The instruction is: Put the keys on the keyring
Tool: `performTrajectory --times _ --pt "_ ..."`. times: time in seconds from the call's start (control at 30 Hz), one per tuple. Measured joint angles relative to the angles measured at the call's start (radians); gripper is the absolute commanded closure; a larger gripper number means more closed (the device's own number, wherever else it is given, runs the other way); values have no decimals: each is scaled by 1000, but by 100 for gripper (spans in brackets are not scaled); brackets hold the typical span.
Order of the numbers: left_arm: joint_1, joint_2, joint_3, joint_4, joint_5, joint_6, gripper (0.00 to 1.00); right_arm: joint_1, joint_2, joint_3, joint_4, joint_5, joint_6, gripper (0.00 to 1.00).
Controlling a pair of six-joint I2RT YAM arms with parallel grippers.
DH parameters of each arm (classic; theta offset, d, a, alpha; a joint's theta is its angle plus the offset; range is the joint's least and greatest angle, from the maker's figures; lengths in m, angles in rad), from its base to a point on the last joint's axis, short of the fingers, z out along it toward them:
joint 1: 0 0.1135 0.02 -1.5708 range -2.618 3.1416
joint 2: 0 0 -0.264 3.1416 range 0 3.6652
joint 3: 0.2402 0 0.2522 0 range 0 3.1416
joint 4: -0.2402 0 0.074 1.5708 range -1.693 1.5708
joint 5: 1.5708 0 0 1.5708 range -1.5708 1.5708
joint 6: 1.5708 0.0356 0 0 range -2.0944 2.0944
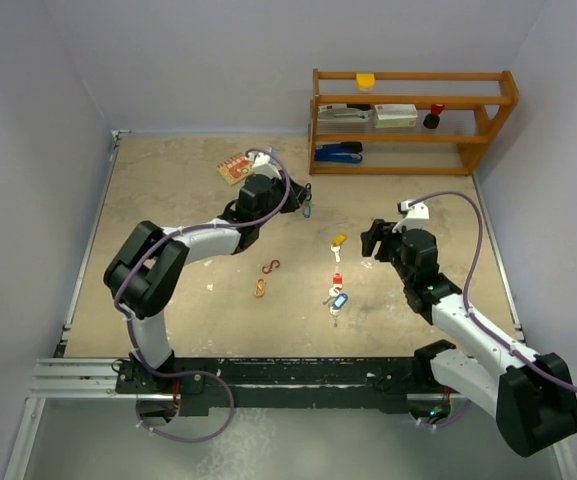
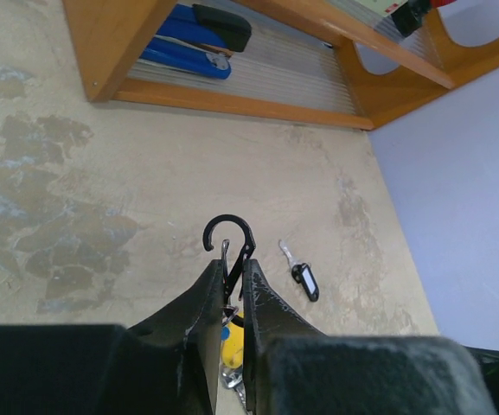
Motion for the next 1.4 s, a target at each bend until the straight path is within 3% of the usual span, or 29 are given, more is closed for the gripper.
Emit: performTrajectory --times 1.1,1.23,1.4 --pt "119 129 -83 273 57 -112 71 0 24 0 0 -5 -6 27" --pt "131 130 -93 290 63 -128 63 0 24 0 0 -5 -11 26" --pt "137 130 -108 305 64 -129 47 0 24 4 -8 0 -17 21"
